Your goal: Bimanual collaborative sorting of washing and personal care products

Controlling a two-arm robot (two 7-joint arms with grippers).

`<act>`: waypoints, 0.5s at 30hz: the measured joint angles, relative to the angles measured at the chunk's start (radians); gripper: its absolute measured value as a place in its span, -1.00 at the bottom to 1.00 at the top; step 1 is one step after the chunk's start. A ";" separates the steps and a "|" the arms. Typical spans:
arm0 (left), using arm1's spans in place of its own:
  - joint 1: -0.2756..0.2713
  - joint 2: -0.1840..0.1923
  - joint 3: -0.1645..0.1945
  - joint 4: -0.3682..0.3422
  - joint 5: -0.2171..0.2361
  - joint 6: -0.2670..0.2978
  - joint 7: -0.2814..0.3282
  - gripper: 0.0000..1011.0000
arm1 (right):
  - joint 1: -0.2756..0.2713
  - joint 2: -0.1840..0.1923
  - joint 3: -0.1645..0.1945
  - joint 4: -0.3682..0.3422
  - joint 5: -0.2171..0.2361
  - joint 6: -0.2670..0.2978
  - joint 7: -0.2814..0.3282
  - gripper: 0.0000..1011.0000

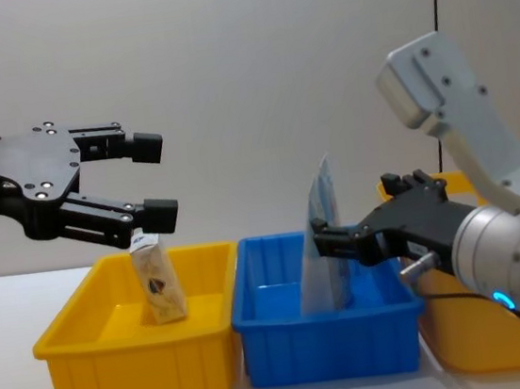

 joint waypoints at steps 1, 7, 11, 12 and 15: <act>0.000 0.000 0.000 0.000 0.000 0.000 0.000 0.98 | 0.002 -0.005 0.000 0.005 -0.004 0.000 -0.004 0.98; 0.000 0.000 0.000 0.000 0.000 0.000 0.000 0.98 | 0.012 -0.023 -0.002 0.026 -0.020 -0.001 -0.020 0.99; 0.000 0.000 0.000 0.000 0.000 0.000 0.000 0.98 | 0.021 -0.036 -0.004 0.041 -0.031 -0.001 -0.031 0.99; 0.000 0.000 0.000 0.000 0.000 0.000 0.000 0.98 | 0.024 -0.042 -0.004 0.047 -0.036 -0.001 -0.037 0.98; 0.000 0.000 0.000 0.000 0.000 0.000 0.000 0.98 | 0.030 -0.051 -0.005 0.059 -0.044 0.000 -0.046 0.99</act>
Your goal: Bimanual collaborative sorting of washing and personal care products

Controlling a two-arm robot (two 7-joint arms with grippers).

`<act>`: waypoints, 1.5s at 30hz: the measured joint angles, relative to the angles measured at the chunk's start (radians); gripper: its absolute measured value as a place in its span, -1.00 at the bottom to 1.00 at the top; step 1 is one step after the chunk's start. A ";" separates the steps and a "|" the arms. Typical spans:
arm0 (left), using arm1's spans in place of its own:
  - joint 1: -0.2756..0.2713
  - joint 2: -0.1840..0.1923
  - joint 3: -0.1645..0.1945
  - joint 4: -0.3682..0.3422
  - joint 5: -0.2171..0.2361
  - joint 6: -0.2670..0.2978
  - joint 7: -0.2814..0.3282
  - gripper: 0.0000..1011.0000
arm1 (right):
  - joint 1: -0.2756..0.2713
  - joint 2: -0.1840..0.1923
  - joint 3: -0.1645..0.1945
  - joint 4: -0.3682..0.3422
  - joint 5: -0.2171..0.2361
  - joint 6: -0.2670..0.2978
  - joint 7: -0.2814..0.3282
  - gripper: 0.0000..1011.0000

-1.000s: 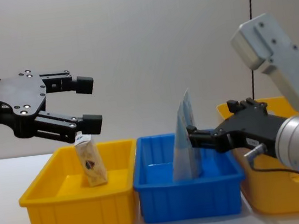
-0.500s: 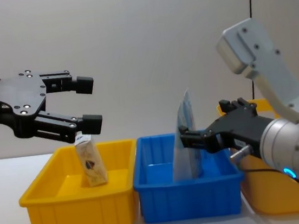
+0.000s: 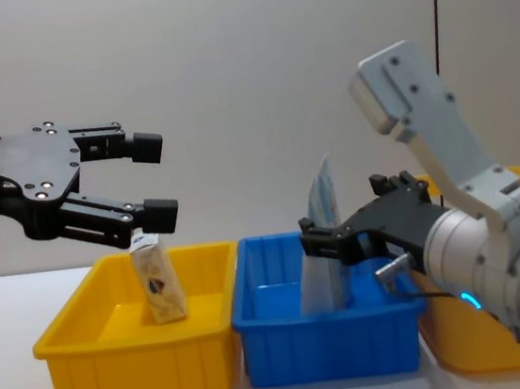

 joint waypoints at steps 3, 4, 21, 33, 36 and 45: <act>0.000 0.000 0.000 0.000 0.000 0.000 0.000 0.98 | 0.008 -0.012 -0.001 0.015 -0.009 0.001 -0.010 0.99; 0.000 0.000 0.000 0.000 0.000 0.000 0.000 0.98 | 0.012 -0.019 -0.001 0.021 -0.014 0.002 -0.015 0.99; 0.000 0.000 0.000 0.000 0.000 0.000 0.000 0.98 | 0.068 -0.083 0.006 0.117 -0.039 0.010 -0.046 0.99; 0.000 0.000 0.000 0.000 0.000 0.000 0.000 0.98 | 0.092 -0.119 0.025 0.167 -0.038 0.012 -0.052 0.98; 0.000 0.000 0.000 0.000 0.000 0.000 0.000 0.98 | 0.095 -0.126 0.030 0.175 -0.034 0.014 -0.052 0.99; 0.000 0.000 0.000 0.000 0.000 0.000 0.000 0.98 | 0.106 -0.145 0.043 0.202 -0.029 0.015 -0.051 0.98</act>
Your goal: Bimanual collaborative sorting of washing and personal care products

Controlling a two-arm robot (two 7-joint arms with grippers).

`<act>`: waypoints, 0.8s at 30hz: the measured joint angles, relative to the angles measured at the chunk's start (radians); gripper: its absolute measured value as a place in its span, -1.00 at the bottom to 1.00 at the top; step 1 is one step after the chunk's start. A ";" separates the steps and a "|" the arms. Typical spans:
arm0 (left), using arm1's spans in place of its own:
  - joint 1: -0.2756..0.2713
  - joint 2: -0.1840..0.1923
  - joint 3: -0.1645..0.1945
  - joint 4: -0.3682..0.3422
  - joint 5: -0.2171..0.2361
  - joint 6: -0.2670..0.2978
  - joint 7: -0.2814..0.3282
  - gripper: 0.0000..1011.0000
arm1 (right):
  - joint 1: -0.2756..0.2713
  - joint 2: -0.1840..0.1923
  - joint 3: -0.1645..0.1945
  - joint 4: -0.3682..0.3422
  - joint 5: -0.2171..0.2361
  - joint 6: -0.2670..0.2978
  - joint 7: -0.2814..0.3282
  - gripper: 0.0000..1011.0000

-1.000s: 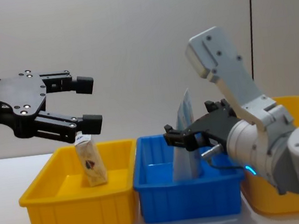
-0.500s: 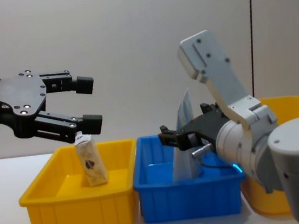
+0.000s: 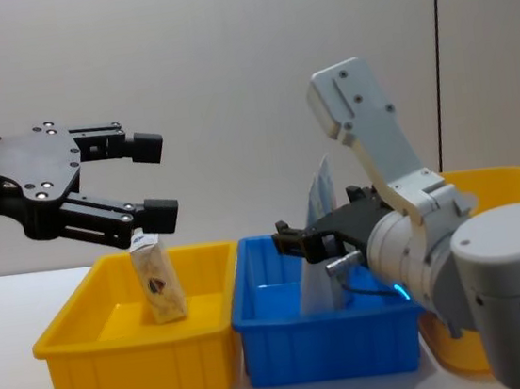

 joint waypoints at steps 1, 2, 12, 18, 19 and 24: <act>0.000 0.000 0.000 0.000 0.000 0.000 0.000 0.98 | 0.002 -0.002 0.001 0.003 0.000 0.000 0.000 0.99; 0.000 0.000 0.000 0.000 0.000 0.000 0.000 0.98 | 0.002 -0.003 0.002 0.004 0.000 0.000 0.000 0.98; 0.000 0.000 0.000 0.000 0.000 0.000 0.000 0.98 | 0.017 -0.019 0.013 0.033 0.001 -0.007 0.002 0.99; 0.000 0.000 0.000 0.000 0.000 0.000 0.000 0.98 | 0.032 -0.028 0.021 0.058 0.000 -0.016 0.002 0.99; 0.000 0.000 0.000 0.000 0.000 0.000 0.000 0.98 | 0.034 -0.029 0.022 0.062 0.000 -0.017 0.002 0.95; 0.000 0.000 0.000 0.000 0.000 0.000 0.000 0.98 | 0.049 -0.035 0.029 0.083 -0.002 -0.025 0.002 0.74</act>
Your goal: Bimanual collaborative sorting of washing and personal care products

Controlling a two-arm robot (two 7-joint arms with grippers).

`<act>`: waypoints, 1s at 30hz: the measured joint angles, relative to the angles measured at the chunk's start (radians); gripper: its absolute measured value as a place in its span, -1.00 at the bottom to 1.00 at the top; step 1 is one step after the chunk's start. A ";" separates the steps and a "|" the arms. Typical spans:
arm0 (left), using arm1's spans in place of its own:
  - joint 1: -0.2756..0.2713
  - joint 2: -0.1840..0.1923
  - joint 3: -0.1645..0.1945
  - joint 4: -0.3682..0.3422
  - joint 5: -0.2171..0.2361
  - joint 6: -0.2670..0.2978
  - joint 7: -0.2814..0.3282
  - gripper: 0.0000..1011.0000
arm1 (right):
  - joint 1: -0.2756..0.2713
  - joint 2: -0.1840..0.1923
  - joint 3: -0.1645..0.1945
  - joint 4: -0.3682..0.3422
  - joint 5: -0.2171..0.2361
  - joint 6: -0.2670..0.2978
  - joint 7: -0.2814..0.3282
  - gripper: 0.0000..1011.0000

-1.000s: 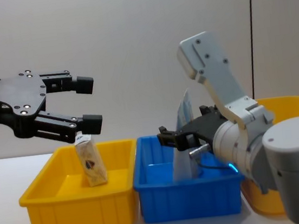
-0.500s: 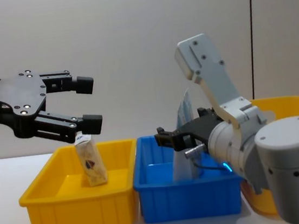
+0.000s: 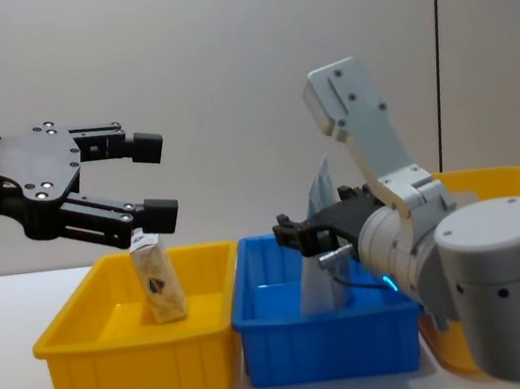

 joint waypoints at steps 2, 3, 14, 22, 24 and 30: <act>0.000 0.000 0.000 0.000 0.000 0.000 0.000 0.98 | 0.003 -0.001 0.002 0.004 0.000 -0.001 0.000 0.66; 0.000 0.000 0.000 0.000 0.000 0.000 0.000 0.98 | 0.006 -0.002 0.004 0.007 -0.001 -0.002 0.000 0.55; 0.000 0.000 0.000 0.000 0.000 0.000 0.000 0.98 | 0.016 -0.005 0.018 0.013 -0.005 -0.001 0.006 -0.08; 0.000 0.000 0.000 0.000 0.000 0.000 0.000 0.98 | 0.017 -0.003 0.028 0.006 -0.009 0.006 0.014 -0.65; 0.000 0.000 0.000 0.000 0.000 0.000 0.000 0.98 | 0.018 -0.003 0.029 0.004 -0.010 0.007 0.016 -0.71; 0.000 0.000 0.000 0.000 0.000 0.000 0.000 0.98 | 0.015 0.002 0.032 -0.007 -0.017 0.014 0.020 -0.99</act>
